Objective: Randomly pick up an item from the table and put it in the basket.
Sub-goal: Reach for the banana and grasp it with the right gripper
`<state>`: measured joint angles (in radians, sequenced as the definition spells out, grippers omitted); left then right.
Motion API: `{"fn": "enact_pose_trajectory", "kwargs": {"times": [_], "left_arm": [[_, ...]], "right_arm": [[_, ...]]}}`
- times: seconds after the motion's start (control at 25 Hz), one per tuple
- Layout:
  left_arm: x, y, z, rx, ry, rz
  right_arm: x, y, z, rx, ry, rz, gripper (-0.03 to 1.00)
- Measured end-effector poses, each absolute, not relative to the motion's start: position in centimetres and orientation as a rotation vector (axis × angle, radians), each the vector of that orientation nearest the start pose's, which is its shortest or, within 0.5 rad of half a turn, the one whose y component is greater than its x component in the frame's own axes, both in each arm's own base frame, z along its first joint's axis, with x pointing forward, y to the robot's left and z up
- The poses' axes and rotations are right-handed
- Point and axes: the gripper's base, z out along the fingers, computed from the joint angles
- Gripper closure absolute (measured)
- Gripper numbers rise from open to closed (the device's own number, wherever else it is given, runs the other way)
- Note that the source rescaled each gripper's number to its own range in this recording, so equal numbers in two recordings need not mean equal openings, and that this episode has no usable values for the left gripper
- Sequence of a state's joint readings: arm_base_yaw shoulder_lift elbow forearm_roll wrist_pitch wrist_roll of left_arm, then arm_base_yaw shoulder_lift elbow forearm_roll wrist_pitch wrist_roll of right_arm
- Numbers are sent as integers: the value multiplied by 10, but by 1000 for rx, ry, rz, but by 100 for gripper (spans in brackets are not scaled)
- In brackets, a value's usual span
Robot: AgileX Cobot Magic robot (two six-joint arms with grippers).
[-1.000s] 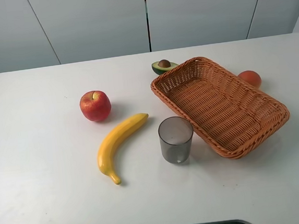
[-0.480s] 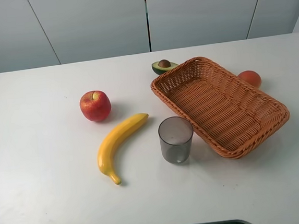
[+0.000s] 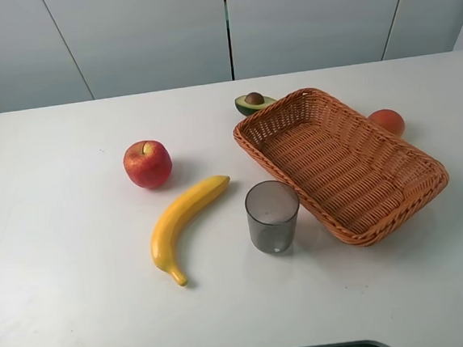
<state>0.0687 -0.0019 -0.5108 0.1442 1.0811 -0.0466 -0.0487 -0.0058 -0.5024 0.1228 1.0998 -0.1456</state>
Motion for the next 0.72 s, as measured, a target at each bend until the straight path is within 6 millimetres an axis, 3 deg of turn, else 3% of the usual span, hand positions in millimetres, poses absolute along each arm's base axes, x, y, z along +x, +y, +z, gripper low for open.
{"fn": "enact_pose_trajectory", "kwargs": {"times": [0.16, 0.32, 0.52, 0.72], "left_arm": [[-9, 11, 279, -128, 2045, 186], [-9, 11, 279, -128, 2045, 186], [-9, 11, 279, -128, 2045, 186], [-9, 11, 279, -128, 2045, 186]], "right_arm": [[-8, 10, 277, -110, 2070, 29, -3], [5, 10, 298, -109, 2128, 35, -3], [46, 8, 329, -105, 2261, 53, -3], [89, 8, 333, -92, 2391, 113, -3]]}}
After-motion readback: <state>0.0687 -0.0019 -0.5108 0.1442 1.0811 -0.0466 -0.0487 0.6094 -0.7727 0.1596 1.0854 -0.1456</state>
